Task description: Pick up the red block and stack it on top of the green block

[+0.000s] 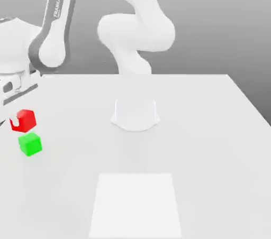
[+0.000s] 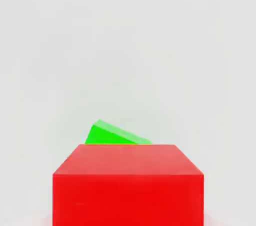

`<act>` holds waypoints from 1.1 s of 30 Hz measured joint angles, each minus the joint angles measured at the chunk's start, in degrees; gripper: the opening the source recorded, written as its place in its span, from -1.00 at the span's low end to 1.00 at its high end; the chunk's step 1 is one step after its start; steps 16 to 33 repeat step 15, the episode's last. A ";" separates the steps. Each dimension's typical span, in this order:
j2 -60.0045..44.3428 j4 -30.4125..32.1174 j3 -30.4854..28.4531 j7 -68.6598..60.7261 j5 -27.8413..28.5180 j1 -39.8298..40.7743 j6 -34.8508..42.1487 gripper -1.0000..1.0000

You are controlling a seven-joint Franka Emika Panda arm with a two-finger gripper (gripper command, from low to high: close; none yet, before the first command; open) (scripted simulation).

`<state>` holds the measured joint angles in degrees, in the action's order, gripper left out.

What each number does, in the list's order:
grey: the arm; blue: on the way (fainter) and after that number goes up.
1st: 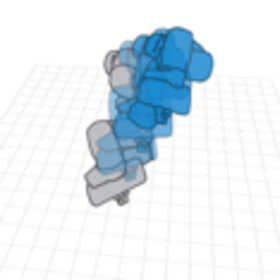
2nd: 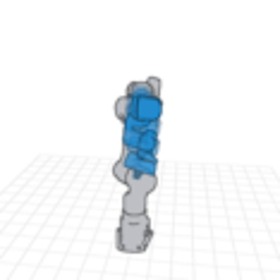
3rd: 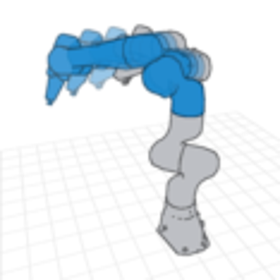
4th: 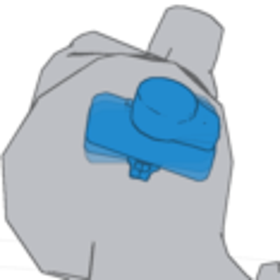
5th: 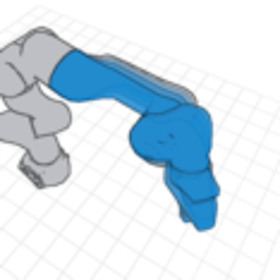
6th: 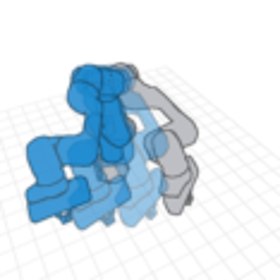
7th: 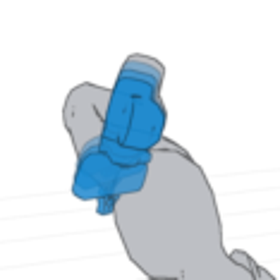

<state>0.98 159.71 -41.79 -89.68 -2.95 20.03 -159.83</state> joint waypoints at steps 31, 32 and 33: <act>-8.54 -0.67 4.66 -11.43 -15.84 0.93 -4.57 -1.00; -8.54 -0.67 4.66 -11.43 -15.84 0.93 -4.57 -1.00; -8.54 -0.67 4.66 -11.43 -15.84 0.93 -4.57 -1.00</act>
